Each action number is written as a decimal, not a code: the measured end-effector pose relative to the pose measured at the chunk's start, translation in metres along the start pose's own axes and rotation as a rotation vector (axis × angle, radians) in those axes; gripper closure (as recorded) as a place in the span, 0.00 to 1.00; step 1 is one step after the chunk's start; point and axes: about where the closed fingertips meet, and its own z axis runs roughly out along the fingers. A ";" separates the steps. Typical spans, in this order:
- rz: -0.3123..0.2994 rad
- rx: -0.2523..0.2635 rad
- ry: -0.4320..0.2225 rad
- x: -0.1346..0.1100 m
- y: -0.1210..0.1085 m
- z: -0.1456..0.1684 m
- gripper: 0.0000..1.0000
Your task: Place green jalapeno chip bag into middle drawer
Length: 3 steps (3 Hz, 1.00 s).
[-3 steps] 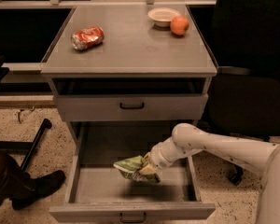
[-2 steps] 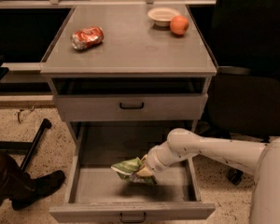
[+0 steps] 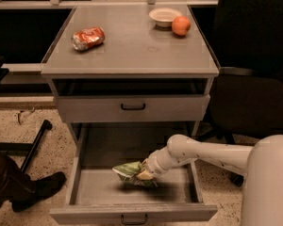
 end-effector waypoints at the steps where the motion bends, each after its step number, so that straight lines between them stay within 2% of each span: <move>1: -0.007 -0.077 -0.035 -0.001 -0.008 0.008 1.00; 2: -0.010 -0.099 -0.031 -0.002 -0.006 0.006 0.81; 3: -0.010 -0.099 -0.031 -0.002 -0.006 0.006 0.58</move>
Offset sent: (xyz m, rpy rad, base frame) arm 0.0076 0.0042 -0.0063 0.0426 0.0348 0.0379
